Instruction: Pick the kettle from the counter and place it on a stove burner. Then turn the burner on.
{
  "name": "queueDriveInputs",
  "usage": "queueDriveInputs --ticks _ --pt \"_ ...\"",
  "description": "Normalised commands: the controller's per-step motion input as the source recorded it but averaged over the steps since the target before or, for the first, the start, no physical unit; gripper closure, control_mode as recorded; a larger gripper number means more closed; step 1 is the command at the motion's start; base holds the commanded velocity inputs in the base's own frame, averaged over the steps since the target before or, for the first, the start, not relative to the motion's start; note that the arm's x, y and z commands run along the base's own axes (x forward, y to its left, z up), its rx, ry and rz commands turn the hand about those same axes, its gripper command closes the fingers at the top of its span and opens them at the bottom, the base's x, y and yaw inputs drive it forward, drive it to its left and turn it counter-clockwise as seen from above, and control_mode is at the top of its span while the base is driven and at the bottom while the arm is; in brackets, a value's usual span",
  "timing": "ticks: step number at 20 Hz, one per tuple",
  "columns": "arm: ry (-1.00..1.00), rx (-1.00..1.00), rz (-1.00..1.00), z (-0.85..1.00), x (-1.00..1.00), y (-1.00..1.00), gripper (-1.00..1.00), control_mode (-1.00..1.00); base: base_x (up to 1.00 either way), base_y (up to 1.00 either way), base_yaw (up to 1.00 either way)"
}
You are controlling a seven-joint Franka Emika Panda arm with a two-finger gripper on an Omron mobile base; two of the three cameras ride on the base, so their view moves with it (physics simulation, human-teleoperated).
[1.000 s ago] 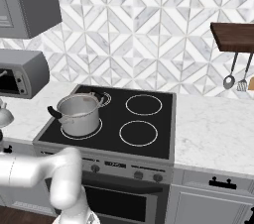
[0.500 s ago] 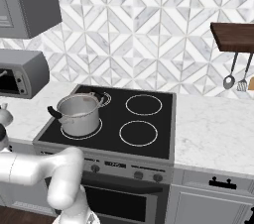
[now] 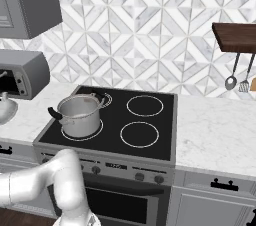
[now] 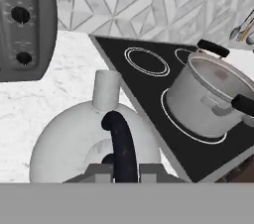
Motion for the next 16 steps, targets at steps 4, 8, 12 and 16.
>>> queueDriveInputs --ticks 4,8,12,16 --pt "-0.74 0.03 -0.09 0.82 -0.31 -0.99 1.00 -1.00 0.00 0.00 0.00" --pt "-0.62 0.08 -0.11 1.00 -0.11 -1.00 1.00 -1.00 0.00 0.00 0.00" --pt "-0.46 0.11 -0.17 1.00 0.00 -1.00 1.00 -1.00 0.00 0.00 0.00" --pt "-0.05 0.14 -0.30 0.98 0.15 -1.00 1.00 -1.00 0.00 0.00 0.00"
